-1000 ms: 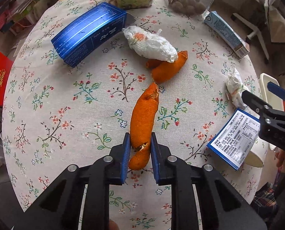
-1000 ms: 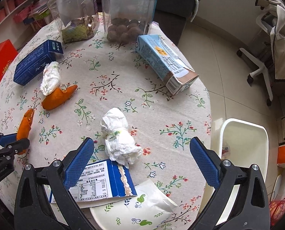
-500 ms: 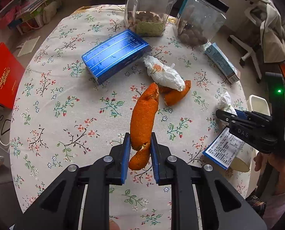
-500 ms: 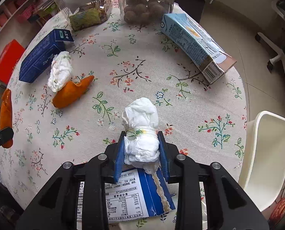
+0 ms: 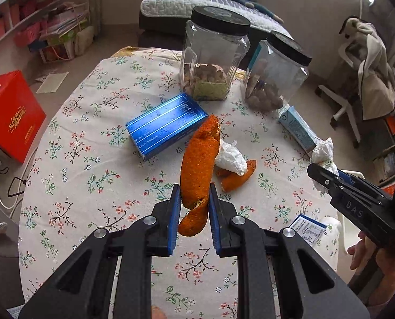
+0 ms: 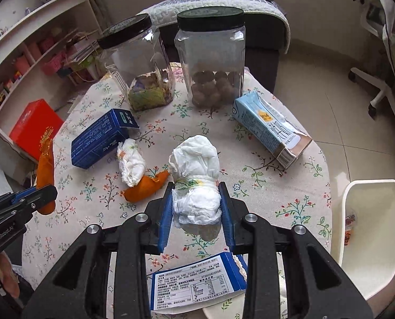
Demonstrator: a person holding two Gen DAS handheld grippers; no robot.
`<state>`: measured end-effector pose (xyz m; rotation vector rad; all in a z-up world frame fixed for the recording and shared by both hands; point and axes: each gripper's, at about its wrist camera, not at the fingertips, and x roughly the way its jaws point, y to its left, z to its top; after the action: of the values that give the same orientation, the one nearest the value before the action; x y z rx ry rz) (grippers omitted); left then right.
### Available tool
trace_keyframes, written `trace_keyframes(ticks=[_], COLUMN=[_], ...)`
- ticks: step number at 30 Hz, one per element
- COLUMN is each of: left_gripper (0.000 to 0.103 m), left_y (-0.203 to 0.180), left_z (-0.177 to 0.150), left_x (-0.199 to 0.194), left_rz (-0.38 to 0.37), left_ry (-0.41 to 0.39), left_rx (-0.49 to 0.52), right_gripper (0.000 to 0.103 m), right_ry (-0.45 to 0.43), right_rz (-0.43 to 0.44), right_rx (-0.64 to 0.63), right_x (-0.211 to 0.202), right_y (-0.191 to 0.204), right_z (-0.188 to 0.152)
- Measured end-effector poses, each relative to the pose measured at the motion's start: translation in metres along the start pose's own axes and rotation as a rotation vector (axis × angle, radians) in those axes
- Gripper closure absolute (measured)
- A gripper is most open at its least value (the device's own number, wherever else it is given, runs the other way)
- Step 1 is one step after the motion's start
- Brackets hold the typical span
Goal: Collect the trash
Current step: 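Carry the peel and tissue to the white bin and open both tools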
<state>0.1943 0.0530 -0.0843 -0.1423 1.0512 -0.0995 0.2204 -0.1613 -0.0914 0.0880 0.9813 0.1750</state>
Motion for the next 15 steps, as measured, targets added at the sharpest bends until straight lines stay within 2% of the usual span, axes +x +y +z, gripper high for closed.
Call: trace_keyframes(ticks=[9, 15], left_gripper=[0.083, 0.082], left_y=[-0.026, -0.049], left_z=[0.002, -0.005], left_x=[-0.026, -0.041], left_rz=[0.088, 0.15], left_ry=[-0.196, -0.322], left_rx=[-0.02, -0.027], right_gripper=[0.072, 0.071], right_ry=[-0.231, -0.334], right_rz=[-0.07, -0.117], right_rx=[-0.033, -0.048], right_x=[-0.042, -0.065], right_y=[0.006, 0.005], right_z=[-0.002, -0.008])
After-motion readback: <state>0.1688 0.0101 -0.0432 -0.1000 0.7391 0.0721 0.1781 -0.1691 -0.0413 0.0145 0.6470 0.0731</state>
